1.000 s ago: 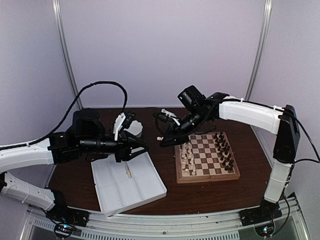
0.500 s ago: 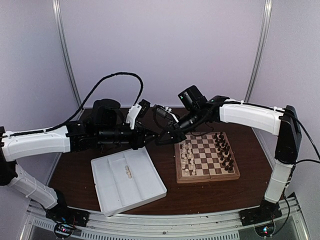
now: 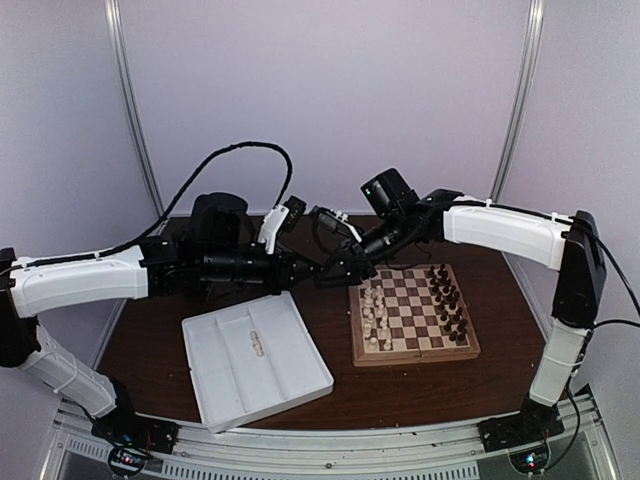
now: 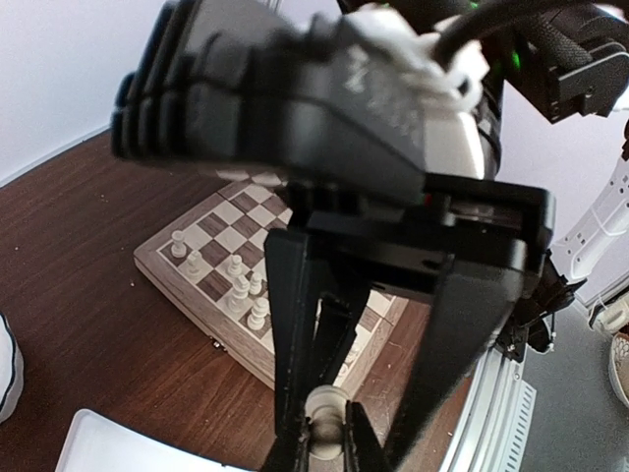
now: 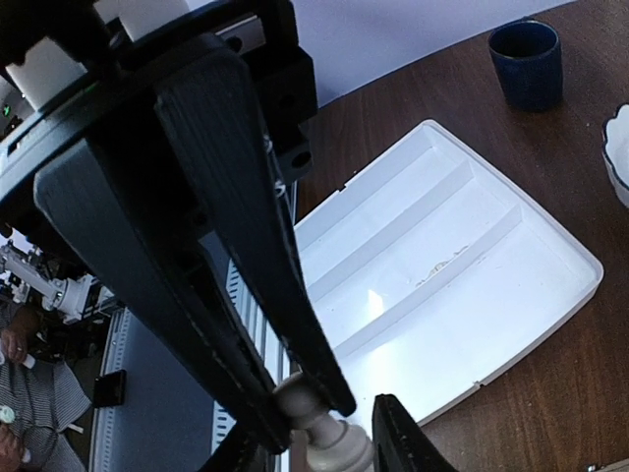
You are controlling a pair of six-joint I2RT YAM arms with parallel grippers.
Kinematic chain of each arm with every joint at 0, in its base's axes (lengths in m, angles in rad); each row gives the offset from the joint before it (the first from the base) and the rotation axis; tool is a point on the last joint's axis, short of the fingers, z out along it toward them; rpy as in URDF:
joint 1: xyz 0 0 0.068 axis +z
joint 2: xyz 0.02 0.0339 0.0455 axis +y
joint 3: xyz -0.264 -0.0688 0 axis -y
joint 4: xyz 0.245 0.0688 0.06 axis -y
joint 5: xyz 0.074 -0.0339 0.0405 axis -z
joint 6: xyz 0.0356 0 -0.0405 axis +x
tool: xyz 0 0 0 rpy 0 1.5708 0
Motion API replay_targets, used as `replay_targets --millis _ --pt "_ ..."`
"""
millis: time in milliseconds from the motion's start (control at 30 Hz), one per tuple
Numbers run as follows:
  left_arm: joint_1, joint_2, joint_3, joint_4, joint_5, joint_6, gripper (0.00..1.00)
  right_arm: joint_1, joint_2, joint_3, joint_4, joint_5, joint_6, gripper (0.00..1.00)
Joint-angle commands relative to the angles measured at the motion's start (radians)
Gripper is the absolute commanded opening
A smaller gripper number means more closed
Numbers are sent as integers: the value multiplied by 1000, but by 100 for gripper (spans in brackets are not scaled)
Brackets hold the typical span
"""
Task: Set up the chess pieces on the board
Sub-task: Pass from the right arm to the left, then move the chessboard to the center of the board.
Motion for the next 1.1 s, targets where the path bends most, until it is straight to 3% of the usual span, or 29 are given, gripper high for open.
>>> replay_targets --millis 0,167,333,500,633,867,1067 --pt "6 19 52 -2 -12 16 3 -49 -68 30 -135 -7 -137 47" --pt "11 38 96 -49 -30 56 3 -228 -79 70 -293 52 -281 49" --pt "11 80 122 -53 -9 66 2 -377 1 124 -252 353 -285 34" --pt "8 129 173 -75 11 71 2 -395 200 320 -292 642 -327 20" --pt "2 163 232 -105 0 86 2 -398 328 422 -278 755 -332 17" --pt "-5 209 303 -129 14 95 2 -400 528 618 -390 821 -351 15" --pt "-8 246 339 -149 26 103 2 -400 583 626 -415 898 -387 15"
